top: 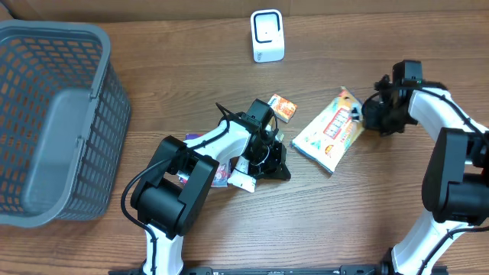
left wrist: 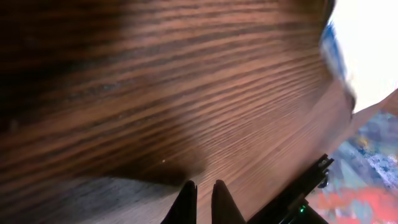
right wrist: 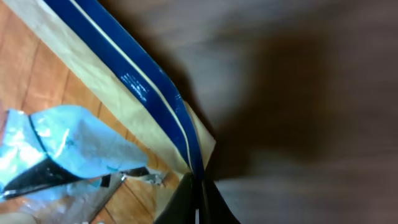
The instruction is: Scan the item barcode
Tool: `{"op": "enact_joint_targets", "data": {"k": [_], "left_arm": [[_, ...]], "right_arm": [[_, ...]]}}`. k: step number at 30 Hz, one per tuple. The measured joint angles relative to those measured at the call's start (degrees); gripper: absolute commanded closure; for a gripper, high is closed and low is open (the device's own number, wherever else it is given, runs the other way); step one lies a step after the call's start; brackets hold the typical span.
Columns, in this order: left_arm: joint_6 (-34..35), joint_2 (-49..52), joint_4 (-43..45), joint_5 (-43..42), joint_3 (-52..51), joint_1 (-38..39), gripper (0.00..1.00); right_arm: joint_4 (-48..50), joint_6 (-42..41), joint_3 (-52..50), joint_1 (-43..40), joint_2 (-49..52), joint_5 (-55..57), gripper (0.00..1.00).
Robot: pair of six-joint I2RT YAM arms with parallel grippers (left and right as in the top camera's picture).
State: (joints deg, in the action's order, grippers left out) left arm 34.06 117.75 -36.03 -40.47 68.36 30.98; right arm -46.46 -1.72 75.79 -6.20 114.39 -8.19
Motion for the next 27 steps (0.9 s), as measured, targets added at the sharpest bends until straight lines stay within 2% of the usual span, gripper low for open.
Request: {"op": "enact_joint_targets", "data": {"k": [7, 14, 19, 27], "left_arm": [[-0.1, 0.0, 0.0, 0.0, 0.0, 0.0, 0.96], [-0.2, 0.0, 0.1, 0.2, 0.0, 0.0, 0.96], [-0.2, 0.0, 0.2, 0.2, 0.0, 0.0, 0.96], [-0.6, 0.0, 0.2, 0.2, -0.1, 0.0, 0.96]], "right_arm": [[-13.8, -7.8, 6.5, 0.0, -0.4, 10.8, 0.96], [-28.3, -14.0, 10.2, 0.0, -7.8, 12.5, 0.96], [-35.2, -16.3, 10.5, 0.0, -17.3, 10.0, 0.96], [-40.7, -17.7, 10.8, 0.0, -31.0, -3.8, 0.96]]}}
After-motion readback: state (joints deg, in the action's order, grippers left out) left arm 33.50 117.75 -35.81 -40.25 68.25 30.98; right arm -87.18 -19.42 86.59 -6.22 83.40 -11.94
